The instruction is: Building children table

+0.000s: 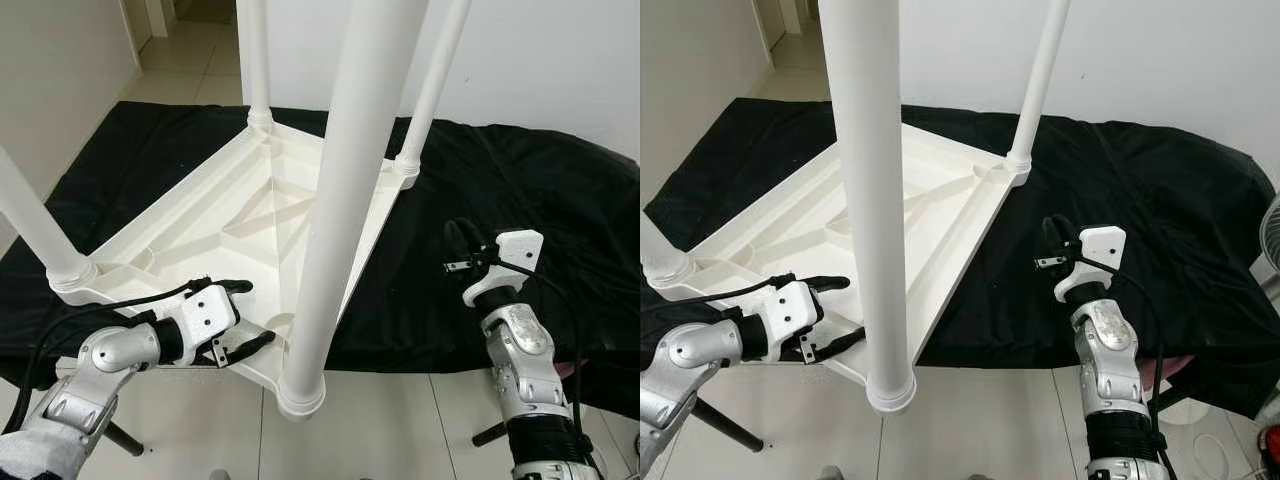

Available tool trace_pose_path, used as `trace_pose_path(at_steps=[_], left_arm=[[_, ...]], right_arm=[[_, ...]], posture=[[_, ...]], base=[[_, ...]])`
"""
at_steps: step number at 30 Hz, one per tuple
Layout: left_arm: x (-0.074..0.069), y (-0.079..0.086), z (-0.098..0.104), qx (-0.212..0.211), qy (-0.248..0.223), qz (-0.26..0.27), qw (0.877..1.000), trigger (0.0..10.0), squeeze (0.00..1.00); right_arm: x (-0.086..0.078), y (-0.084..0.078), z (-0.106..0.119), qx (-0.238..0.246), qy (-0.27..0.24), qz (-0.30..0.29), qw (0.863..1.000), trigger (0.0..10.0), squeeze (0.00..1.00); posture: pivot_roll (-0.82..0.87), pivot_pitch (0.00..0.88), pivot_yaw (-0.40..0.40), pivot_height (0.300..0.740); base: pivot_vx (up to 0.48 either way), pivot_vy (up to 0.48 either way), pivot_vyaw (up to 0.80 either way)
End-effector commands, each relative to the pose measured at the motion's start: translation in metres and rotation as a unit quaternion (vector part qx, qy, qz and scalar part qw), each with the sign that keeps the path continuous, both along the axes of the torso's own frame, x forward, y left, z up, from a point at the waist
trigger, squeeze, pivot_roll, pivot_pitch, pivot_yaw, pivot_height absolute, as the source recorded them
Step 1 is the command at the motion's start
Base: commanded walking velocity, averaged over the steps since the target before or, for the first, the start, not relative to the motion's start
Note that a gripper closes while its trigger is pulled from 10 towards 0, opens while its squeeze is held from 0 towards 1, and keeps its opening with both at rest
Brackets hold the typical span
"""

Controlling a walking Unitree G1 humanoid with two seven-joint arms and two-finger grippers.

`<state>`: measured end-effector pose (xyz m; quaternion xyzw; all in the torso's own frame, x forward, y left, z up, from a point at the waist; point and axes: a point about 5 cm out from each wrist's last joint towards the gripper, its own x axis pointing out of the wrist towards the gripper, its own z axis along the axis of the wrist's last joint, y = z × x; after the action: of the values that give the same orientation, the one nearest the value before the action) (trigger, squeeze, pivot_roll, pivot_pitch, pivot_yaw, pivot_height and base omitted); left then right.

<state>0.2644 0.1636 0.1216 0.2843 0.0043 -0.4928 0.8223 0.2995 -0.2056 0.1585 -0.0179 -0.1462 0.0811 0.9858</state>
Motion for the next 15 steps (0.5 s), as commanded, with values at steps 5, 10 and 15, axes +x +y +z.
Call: trace_pose_path(at_steps=[5, 10, 15], left_arm=[[0.009, -0.011, -0.011, 0.011, 0.009, -0.004, 1.000, 10.0, 0.00], [0.014, -0.026, -0.010, -0.001, -0.001, -0.020, 1.000, 10.0, 0.00], [0.024, -0.052, -0.003, -0.026, -0.012, -0.041, 0.999, 10.0, 0.00]], right_arm=[[-0.006, 0.001, 0.002, 0.013, 0.003, -0.001, 1.000, 10.0, 0.00], [-0.009, 0.000, 0.002, 0.016, 0.005, -0.004, 1.000, 10.0, 0.00], [-0.012, -0.003, 0.002, 0.020, 0.007, -0.009, 1.000, 10.0, 0.00]], posture=[[-0.07, 0.000, -0.021, 0.740], [-0.08, 0.000, -0.016, 0.740], [-0.10, 0.000, -0.002, 0.740]], base=[[0.000, 0.000, 0.00], [0.000, 0.000, 0.00], [0.000, 0.000, 0.00]])
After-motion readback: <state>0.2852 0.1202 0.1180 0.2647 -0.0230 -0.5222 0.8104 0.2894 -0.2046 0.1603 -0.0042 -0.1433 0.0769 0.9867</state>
